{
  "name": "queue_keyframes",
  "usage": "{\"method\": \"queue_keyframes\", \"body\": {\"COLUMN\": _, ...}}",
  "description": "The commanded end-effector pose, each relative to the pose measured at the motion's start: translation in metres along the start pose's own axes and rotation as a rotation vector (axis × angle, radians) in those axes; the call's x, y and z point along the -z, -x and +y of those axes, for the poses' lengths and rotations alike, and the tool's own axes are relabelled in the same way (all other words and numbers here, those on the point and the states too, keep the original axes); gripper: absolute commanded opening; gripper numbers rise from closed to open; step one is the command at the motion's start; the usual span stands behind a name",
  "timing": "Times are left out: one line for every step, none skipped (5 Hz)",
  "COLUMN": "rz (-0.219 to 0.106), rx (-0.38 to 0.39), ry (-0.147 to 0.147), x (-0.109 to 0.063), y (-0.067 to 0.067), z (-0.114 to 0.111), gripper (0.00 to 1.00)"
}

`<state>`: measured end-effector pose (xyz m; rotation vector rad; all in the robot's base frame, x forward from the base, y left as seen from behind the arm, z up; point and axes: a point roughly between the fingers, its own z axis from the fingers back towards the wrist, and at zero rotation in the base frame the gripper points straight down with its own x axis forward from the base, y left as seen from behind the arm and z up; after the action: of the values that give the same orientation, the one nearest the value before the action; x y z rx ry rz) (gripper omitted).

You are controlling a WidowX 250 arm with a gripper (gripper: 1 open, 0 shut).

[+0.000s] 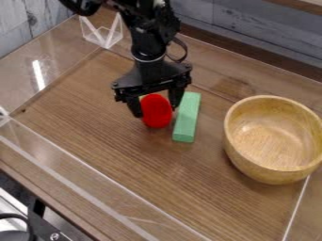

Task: Move the red object to the right side of the table

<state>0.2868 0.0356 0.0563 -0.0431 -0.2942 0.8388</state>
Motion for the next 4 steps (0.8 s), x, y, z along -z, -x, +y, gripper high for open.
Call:
{"method": "queue_keyframes", "body": {"rz": -0.033, "rx": -0.062, "ry": -0.021, "x": -0.003, "y": -0.003, "z": 0.004, "gripper": 1.0}}
{"method": "queue_keyframes", "body": {"rz": -0.022, "rx": -0.035, "ry": -0.022, "x": -0.018, "y": -0.007, "z": 0.002, "gripper": 1.0}}
{"method": "queue_keyframes", "body": {"rz": -0.006, "rx": -0.018, "ry": -0.01, "x": -0.033, "y": -0.013, "z": -0.003, "gripper": 1.0}}
{"method": "queue_keyframes", "body": {"rz": -0.007, "rx": -0.122, "ry": -0.035, "x": -0.033, "y": -0.023, "z": 0.001, "gripper": 1.0}}
